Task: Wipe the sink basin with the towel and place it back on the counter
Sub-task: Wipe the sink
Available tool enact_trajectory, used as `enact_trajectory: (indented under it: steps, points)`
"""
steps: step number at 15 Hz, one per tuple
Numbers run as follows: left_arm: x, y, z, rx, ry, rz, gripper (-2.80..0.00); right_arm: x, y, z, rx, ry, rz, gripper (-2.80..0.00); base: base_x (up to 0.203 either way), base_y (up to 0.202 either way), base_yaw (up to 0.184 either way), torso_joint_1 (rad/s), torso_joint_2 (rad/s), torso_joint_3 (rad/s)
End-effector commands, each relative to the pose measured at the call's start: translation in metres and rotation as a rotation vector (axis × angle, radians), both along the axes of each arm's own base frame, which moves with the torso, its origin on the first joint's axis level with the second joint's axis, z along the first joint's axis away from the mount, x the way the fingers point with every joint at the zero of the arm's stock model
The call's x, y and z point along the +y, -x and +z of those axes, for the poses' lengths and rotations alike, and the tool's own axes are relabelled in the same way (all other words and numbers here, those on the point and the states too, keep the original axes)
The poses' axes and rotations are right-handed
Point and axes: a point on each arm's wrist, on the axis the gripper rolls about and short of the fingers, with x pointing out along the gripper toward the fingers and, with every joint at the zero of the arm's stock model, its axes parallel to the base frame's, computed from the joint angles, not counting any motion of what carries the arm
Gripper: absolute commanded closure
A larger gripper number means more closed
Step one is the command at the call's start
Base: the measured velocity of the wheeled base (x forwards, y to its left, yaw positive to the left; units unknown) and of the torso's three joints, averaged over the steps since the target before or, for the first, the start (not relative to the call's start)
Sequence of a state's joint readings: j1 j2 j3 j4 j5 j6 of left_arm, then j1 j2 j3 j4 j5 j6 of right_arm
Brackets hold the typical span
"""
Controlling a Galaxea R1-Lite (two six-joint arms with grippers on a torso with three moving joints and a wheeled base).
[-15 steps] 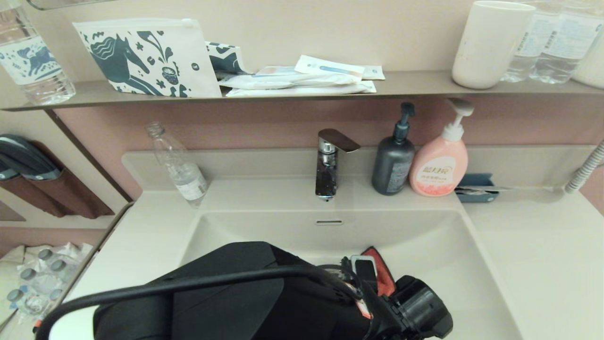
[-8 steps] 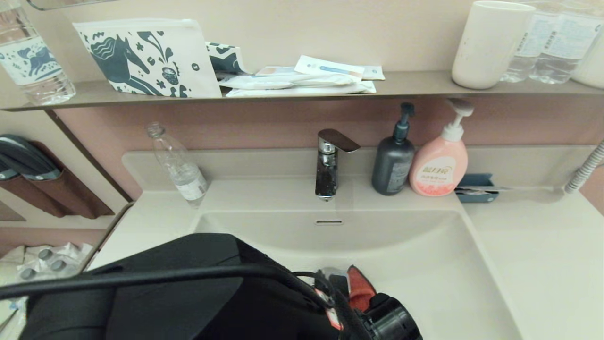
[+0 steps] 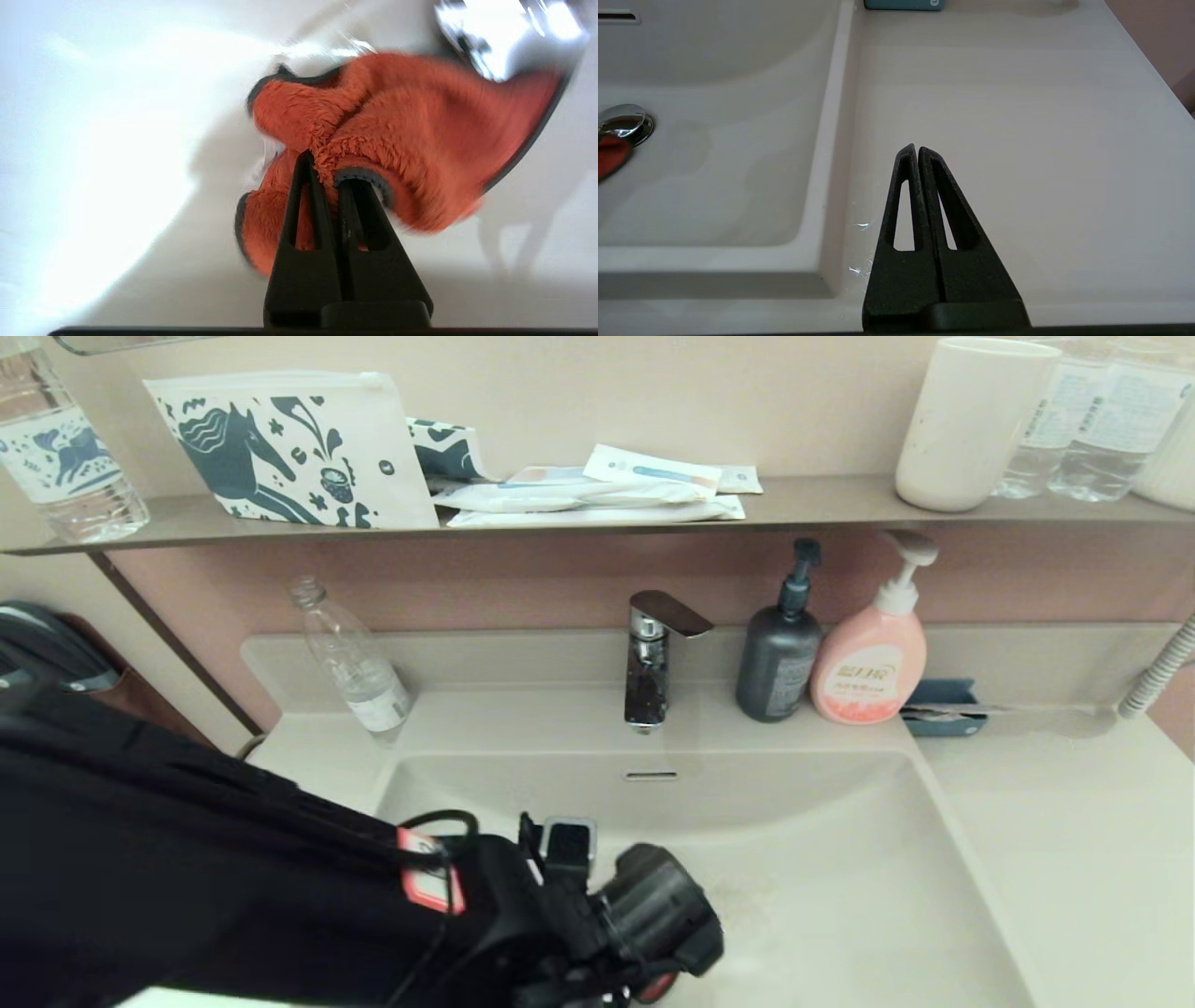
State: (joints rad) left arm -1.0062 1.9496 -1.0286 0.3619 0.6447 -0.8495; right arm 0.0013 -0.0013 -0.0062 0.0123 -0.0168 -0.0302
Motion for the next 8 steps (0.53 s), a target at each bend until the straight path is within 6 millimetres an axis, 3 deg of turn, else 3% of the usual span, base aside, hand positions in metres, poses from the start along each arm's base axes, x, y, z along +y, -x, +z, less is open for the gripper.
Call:
enact_trajectory:
  steps: [1, 4, 8]
  points:
    - [0.031, -0.016, 0.025, -0.073, 0.058, 0.041, 0.0, 0.0, 0.0, 0.0, 0.001, 0.0, 0.0, 0.0, 0.0, 0.0, 0.0, 0.0, 0.0, 0.0]
    - [0.032, -0.032, 0.038, -0.218, 0.167, 0.021, 0.0, 0.0, 0.0, 0.0, 0.001, 0.0, 0.0, 0.0, 0.0, 0.0, 0.0, 0.0, 0.0, 0.0]
    - [0.036, -0.038, 0.035, -0.296, 0.242, 0.043, 0.0, 0.0, 0.0, 0.0, 0.001, 0.0, 0.0, 0.0, 0.0, 0.0, 0.0, 0.0, 0.0, 0.0]
